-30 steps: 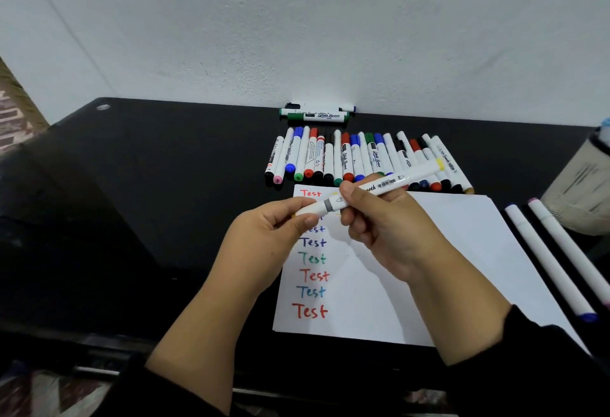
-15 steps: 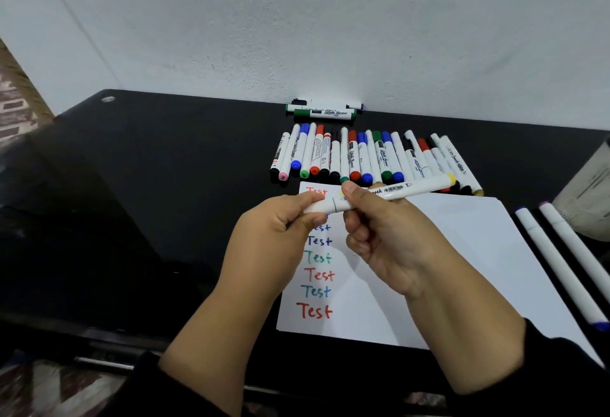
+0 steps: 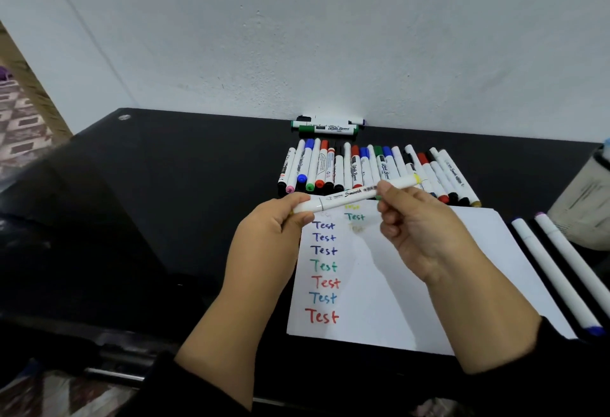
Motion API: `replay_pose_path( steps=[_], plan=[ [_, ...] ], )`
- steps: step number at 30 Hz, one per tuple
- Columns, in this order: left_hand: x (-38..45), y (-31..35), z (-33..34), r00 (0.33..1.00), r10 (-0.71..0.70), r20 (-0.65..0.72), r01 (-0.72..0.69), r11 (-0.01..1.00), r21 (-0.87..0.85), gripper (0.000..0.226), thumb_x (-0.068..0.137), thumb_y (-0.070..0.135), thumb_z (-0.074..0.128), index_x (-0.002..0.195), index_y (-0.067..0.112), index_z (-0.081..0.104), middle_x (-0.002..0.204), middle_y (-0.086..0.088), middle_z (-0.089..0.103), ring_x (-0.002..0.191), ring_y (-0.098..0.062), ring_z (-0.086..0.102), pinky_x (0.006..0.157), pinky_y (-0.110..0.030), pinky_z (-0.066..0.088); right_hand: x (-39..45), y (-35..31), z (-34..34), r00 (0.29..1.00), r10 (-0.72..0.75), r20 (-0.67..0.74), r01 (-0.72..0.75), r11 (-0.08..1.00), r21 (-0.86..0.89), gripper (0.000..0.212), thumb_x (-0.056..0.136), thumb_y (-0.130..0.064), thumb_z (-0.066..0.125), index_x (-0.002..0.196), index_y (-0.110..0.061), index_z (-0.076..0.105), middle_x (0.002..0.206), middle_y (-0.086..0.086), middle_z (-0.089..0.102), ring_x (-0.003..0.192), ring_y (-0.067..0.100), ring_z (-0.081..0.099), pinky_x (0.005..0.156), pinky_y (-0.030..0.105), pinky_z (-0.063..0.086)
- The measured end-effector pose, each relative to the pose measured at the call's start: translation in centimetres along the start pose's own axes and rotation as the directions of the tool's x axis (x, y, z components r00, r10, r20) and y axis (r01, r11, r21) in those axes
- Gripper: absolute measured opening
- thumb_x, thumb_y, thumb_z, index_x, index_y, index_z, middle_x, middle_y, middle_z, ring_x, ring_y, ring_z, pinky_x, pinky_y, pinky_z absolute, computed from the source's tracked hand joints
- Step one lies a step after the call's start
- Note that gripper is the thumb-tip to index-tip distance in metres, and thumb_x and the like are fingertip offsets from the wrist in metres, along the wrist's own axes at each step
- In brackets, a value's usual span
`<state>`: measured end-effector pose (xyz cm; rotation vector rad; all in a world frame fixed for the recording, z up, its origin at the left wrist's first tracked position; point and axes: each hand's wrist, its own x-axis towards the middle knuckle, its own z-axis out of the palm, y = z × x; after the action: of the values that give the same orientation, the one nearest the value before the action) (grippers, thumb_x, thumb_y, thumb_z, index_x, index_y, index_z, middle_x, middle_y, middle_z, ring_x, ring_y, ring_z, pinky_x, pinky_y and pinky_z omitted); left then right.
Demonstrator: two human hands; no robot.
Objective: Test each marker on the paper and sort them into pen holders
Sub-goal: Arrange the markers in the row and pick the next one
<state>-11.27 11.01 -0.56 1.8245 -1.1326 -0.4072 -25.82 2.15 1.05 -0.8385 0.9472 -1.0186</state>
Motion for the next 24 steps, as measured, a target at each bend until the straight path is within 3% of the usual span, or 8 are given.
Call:
replay_pose_path(
  steps=[3, 5, 8, 10, 14, 19, 21, 24],
  plan=[
    [-0.2, 0.0, -0.4, 1.0, -0.006, 0.02, 0.005, 1.0, 0.024, 0.031, 0.093, 0.031, 0.052, 0.123, 0.036, 0.058, 0.092, 0.018, 0.054, 0.081, -0.003, 0.052, 0.062, -0.013, 0.034, -0.5, -0.2, -0.3, 0.979, -0.178, -0.099, 0.153, 0.963, -0.221, 0.035, 0.083, -0.012, 0.072, 0.11, -0.012, 0.05, 0.069, 0.003, 0.057, 0.052, 0.008, 0.044, 0.051, 0.02, 0.038],
    [-0.4, 0.1, -0.6, 1.0, 0.001, 0.031, -0.002, 0.998, 0.056, 0.032, 0.093, 0.034, 0.051, 0.124, 0.037, 0.057, 0.092, 0.018, 0.053, 0.077, -0.001, 0.049, 0.061, -0.011, 0.033, -1.0, -0.2, -0.5, 0.942, -0.33, -0.061, 0.262, 0.835, -0.483, 0.048, 0.082, -0.019, 0.073, 0.117, -0.026, 0.041, 0.074, -0.001, 0.054, 0.061, 0.008, 0.047, 0.059, 0.021, 0.04],
    [-0.7, 0.6, -0.8, 0.998, 0.009, 0.058, -0.014, 0.997, 0.074, 0.031, 0.093, 0.035, 0.051, 0.124, 0.037, 0.057, 0.088, 0.018, 0.055, 0.072, 0.002, 0.048, 0.059, -0.011, 0.033, -1.7, -0.1, -0.7, 0.819, -0.533, 0.214, 0.446, 0.355, -0.822, 0.045, 0.084, -0.023, 0.071, 0.123, -0.033, 0.051, 0.093, -0.003, 0.043, 0.084, 0.009, 0.043, 0.071, 0.019, 0.035],
    [-1.0, 1.2, -0.8, 0.996, 0.015, 0.093, -0.022, 0.997, 0.071, 0.029, 0.093, 0.034, 0.052, 0.121, 0.038, 0.059, 0.082, 0.016, 0.057, 0.067, -0.001, 0.05, 0.056, -0.013, 0.034, -1.8, 0.2, -0.7, 0.704, -0.588, 0.397, 0.528, 0.059, -0.847, 0.035, 0.084, -0.021, 0.071, 0.119, -0.023, 0.065, 0.098, -0.003, 0.039, 0.091, 0.011, 0.039, 0.074, 0.021, 0.033],
    [-1.8, 2.5, -0.8, 0.991, 0.013, 0.131, -0.016, 1.0, 0.025, 0.03, 0.091, 0.032, 0.056, 0.121, 0.035, 0.06, 0.088, 0.013, 0.06, 0.073, -0.005, 0.052, 0.061, -0.016, 0.04, -2.5, -0.1, -1.2, 0.58, -0.551, 0.6, 0.605, -0.203, -0.77, 0.022, 0.077, -0.013, 0.077, 0.099, -0.011, 0.072, 0.086, 0.005, 0.049, 0.077, 0.023, 0.05, 0.055, 0.028, 0.04],
    [-2.3, 5.1, -0.2, 0.977, 0.083, 0.198, -0.074, 0.996, -0.053, 0.04, 0.088, 0.035, 0.06, 0.127, 0.036, 0.054, 0.106, 0.018, 0.053, 0.098, -0.001, 0.049, 0.08, -0.016, 0.039, -3.2, -2.1, -3.0, 0.548, -0.542, 0.637, 0.534, -0.359, -0.765, 0.02, 0.07, -0.004, 0.079, 0.084, -0.006, 0.065, 0.078, 0.01, 0.056, 0.061, 0.029, 0.053, 0.046, 0.026, 0.032],
    [-2.2, 6.0, 0.4, 0.964, 0.126, 0.234, -0.107, 0.99, -0.092, 0.041, 0.088, 0.039, 0.057, 0.129, 0.036, 0.052, 0.111, 0.021, 0.053, 0.107, -0.001, 0.047, 0.085, -0.017, 0.033, -3.4, -3.7, -4.2, 0.593, -0.572, 0.566, 0.459, -0.337, -0.822, 0.015, 0.082, -0.008, 0.068, 0.094, -0.004, 0.061, 0.089, 0.011, 0.057, 0.071, 0.03, 0.055, 0.052, 0.03, 0.036],
    [-1.8, 6.6, 2.3, 0.935, 0.137, 0.326, -0.122, 0.99, -0.068, 0.044, 0.091, 0.046, 0.05, 0.134, 0.036, 0.047, 0.13, 0.018, 0.05, 0.124, -0.005, 0.042, 0.093, -0.019, 0.029, -3.9, -7.0, -6.7, 0.697, -0.607, 0.382, 0.338, -0.192, -0.921, 0.018, 0.094, -0.019, 0.049, 0.11, -0.01, 0.051, 0.103, 0.006, 0.053, 0.084, 0.026, 0.053, 0.063, 0.03, 0.035]
  ],
)
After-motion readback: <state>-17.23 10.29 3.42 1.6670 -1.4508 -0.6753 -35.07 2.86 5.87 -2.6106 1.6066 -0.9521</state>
